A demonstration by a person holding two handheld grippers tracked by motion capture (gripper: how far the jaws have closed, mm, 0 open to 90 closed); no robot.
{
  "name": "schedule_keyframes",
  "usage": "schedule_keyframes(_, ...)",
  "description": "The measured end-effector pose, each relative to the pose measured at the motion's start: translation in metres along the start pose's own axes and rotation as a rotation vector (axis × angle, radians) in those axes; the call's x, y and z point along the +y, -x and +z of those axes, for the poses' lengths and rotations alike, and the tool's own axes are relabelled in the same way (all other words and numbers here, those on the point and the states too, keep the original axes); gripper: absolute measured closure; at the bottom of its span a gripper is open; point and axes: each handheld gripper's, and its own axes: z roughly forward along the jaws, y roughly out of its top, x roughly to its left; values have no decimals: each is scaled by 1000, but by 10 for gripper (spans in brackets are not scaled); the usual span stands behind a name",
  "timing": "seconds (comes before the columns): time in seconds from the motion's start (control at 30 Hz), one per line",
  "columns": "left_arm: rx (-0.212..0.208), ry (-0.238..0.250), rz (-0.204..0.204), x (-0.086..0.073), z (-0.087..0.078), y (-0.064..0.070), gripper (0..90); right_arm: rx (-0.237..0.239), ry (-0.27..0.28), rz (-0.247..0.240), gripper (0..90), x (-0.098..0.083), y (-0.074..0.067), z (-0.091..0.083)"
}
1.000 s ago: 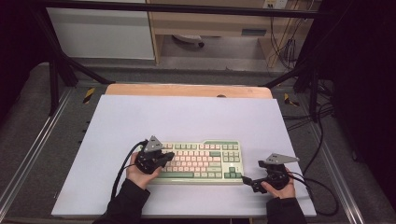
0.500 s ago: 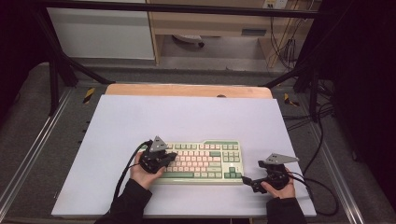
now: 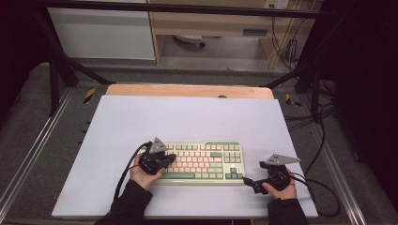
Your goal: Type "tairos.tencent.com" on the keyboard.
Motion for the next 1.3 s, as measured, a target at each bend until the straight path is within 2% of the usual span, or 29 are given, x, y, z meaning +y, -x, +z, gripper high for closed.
schedule_keyframes(0.23, -8, 9, -7, 0, -2, 0, 900, 1, 1, -2, 4, 0, 0, 0)
schedule_keyframes(0.57, -18, 23, 10, -1, -18, 2, 900, 4, 0, 0, 4, 0, 0, 0)
schedule_keyframes(0.93, -11, 24, 6, -11, -35, -6, 900, 5, 1, 5, 4, 0, -1, 0)
schedule_keyframes(1.3, 12, 32, -16, -23, -51, -16, 900, 6, 0, 3, 4, 0, -1, 0)
